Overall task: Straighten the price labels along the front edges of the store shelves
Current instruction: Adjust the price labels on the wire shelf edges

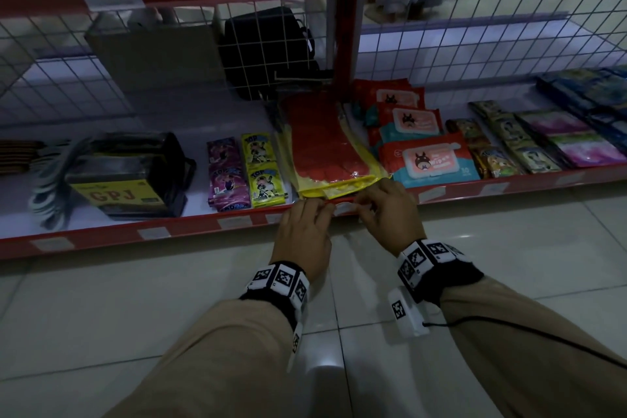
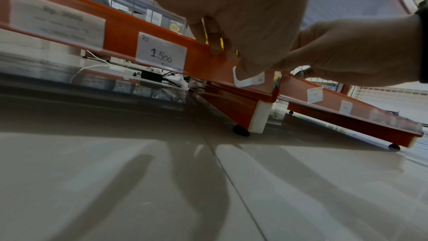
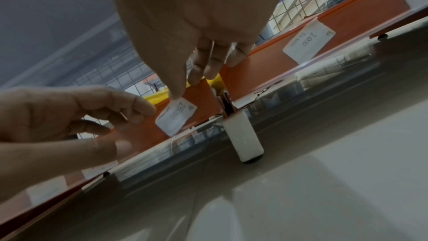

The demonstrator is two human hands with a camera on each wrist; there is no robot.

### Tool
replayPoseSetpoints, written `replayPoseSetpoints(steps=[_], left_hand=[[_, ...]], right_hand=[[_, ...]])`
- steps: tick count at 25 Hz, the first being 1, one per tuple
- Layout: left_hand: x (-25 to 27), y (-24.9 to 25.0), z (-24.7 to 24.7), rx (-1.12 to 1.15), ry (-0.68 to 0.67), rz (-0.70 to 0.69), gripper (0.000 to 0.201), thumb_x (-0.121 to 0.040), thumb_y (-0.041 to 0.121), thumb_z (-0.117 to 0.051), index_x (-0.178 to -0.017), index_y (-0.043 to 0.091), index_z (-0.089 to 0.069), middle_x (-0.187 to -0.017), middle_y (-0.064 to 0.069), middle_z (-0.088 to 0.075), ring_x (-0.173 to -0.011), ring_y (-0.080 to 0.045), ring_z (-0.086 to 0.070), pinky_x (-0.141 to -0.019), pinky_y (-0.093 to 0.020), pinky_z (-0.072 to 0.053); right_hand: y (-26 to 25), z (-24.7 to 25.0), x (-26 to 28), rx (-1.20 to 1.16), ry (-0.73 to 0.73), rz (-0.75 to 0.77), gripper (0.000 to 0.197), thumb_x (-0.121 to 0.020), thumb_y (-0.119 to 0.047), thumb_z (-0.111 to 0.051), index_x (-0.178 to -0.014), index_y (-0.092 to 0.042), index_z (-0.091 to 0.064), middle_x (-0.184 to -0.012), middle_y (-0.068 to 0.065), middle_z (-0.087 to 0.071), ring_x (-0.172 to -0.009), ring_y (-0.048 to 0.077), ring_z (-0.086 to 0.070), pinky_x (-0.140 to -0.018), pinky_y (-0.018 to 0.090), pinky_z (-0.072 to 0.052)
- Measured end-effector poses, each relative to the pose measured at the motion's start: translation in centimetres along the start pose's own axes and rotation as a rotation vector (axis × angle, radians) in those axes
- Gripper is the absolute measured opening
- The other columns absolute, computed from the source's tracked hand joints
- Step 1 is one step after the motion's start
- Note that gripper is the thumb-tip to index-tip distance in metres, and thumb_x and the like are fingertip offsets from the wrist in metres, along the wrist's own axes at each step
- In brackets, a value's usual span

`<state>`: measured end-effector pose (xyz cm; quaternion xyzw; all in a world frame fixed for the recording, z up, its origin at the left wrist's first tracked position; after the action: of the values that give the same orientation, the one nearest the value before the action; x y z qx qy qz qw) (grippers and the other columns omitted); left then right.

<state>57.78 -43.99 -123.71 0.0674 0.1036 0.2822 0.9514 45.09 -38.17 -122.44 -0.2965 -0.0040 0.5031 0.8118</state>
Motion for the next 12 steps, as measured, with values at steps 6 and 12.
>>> replayPoseSetpoints(steps=[6, 12], left_hand=[[-0.2, -0.3, 0.2, 0.019, 0.017, 0.027, 0.052, -0.087, 0.019, -0.051, -0.138, 0.026, -0.04, -0.123, 0.001, -0.046, -0.112, -0.022, -0.04, -0.094, -0.034, -0.033], [-0.5, -0.3, 0.4, 0.049, 0.028, 0.023, 0.046, -0.085, 0.023, -0.053, -0.13, 0.031, -0.048, -0.113, 0.0, -0.046, -0.106, -0.023, -0.04, -0.087, -0.034, -0.03]], right_hand=[[-0.4, -0.6, 0.0, -0.023, -0.079, 0.037, 0.005, -0.087, -0.018, -0.063, -0.091, -0.015, -0.065, -0.099, 0.006, -0.057, -0.097, 0.027, -0.046, -0.082, 0.041, -0.04], [0.1, 0.2, 0.0, -0.243, -0.018, 0.026, 0.004, -0.087, -0.017, -0.065, -0.088, -0.019, -0.062, -0.082, -0.008, -0.055, -0.084, 0.009, -0.052, -0.073, 0.027, -0.046]])
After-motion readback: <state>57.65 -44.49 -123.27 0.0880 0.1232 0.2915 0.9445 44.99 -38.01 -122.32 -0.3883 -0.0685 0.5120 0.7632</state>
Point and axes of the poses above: each hand's wrist, its own x-axis away from the middle knuckle, its own z-axis out of the back of the hand, y = z × x, the point moved 10 cm from there along -x, towards the middle knuckle
